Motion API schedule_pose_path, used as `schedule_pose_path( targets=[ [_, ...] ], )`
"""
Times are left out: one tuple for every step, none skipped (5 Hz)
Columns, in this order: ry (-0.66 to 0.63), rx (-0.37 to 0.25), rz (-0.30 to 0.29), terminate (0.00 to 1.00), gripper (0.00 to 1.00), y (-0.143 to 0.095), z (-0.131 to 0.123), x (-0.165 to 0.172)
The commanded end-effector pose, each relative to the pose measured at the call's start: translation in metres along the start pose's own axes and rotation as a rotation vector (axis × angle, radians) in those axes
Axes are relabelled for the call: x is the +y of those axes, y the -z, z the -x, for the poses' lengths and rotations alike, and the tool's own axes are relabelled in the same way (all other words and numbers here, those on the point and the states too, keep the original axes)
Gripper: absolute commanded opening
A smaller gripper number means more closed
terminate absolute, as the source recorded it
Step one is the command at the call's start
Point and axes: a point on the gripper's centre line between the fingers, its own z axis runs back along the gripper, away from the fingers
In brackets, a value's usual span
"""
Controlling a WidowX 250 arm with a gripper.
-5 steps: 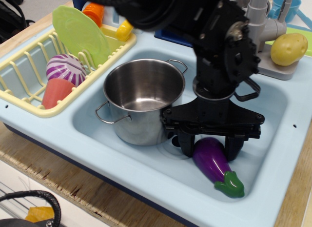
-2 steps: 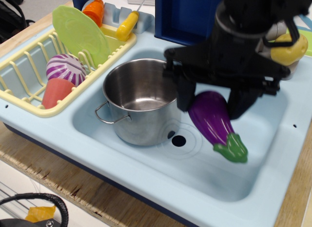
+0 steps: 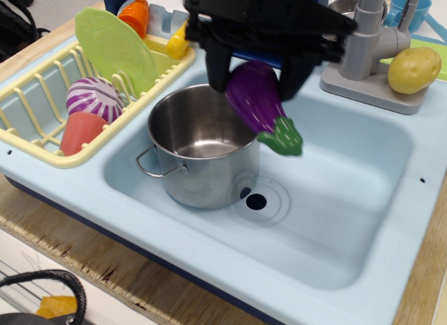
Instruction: Put eggplant into pot or pan
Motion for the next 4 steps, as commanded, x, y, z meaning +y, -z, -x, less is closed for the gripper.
schedule_pose_path(
  targets=[
    [-0.044,-0.048,0.046,0.0,1.0,0.005,-0.027,0.029],
    [-0.047,0.007,0.071,0.0,1.0,0.021,-0.033,0.04],
    [-0.047,0.007,0.071,0.0,1.0,0.021,-0.033,0.04],
    [-0.047,0.007,0.071,1.0,1.0,0.021,-0.033,0.04]
  ],
)
